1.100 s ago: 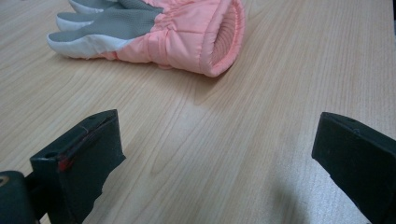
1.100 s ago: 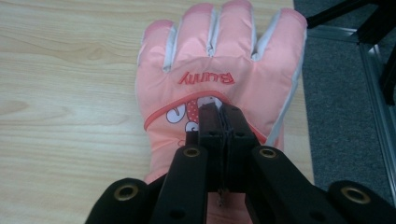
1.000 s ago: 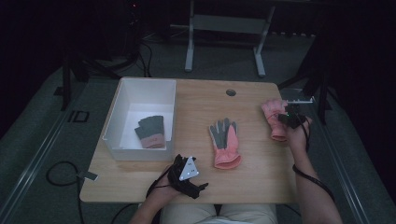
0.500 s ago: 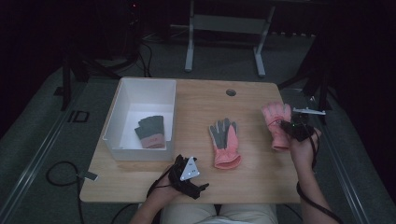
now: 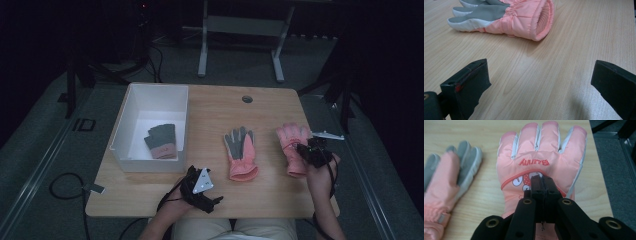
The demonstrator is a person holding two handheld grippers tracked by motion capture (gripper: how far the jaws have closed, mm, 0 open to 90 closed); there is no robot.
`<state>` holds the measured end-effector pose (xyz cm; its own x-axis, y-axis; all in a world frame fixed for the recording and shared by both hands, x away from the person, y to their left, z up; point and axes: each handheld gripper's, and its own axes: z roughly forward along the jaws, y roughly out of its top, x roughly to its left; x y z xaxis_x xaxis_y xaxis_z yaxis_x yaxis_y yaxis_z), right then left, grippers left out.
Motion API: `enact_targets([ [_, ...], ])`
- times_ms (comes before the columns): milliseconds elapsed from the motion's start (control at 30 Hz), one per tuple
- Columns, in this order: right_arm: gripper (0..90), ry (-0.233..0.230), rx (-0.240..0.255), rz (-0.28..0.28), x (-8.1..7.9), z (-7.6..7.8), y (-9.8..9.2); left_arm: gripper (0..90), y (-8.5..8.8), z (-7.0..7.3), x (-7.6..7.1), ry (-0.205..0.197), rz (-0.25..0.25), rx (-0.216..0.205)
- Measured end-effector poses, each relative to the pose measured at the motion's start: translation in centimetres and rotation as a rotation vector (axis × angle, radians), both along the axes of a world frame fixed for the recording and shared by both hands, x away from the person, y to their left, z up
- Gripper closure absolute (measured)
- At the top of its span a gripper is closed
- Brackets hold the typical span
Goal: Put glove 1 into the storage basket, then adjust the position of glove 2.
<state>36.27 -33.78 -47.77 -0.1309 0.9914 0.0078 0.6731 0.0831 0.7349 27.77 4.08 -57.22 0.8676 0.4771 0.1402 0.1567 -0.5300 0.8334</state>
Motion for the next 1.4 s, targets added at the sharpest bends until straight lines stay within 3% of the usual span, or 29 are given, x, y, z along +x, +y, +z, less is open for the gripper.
enact_targets([
  [300,89.0,0.052,-0.025,-0.009,0.8,-3.2,0.8,1.5,0.0,0.0,0.0,-0.006,0.010,0.012],
  [433,88.9,0.066,-0.028,0.001,1.2,-4.3,1.2,2.1,0.2,0.1,0.1,-0.011,0.023,-0.011],
  [667,85.0,0.062,-0.025,0.028,1.3,-3.9,0.8,2.2,0.3,0.2,0.1,-0.009,0.012,-0.009],
  [767,72.9,0.047,-0.053,0.084,1.1,-3.3,0.3,2.2,0.2,0.2,0.1,-0.007,0.007,-0.008],
  [800,72.9,0.047,-0.053,0.084,1.1,-3.3,0.3,2.2,0.2,0.2,0.1,-0.007,0.007,-0.008],
  [833,68.3,0.049,-0.087,0.109,1.1,-3.1,0.0,2.2,0.2,0.2,0.1,-0.012,0.007,-0.013],
  [967,60.9,0.074,-0.128,0.166,1.3,-3.8,-0.5,2.2,0.3,0.3,0.1,-0.013,0.008,-0.025],
  [1100,62.7,0.066,-0.140,0.184,1.3,-4.7,-0.8,3.1,0.4,0.4,0.0,-0.001,0.007,-0.044],
  [1233,76.8,0.081,-0.106,0.204,1.6,-5.4,-0.9,3.1,0.4,0.5,-0.1,-0.001,0.007,-0.050],
  [1400,85.2,0.088,-0.116,0.194,1.7,-5.5,-0.4,3.0,0.2,0.5,0.0,0.019,0.014,-0.033],
])
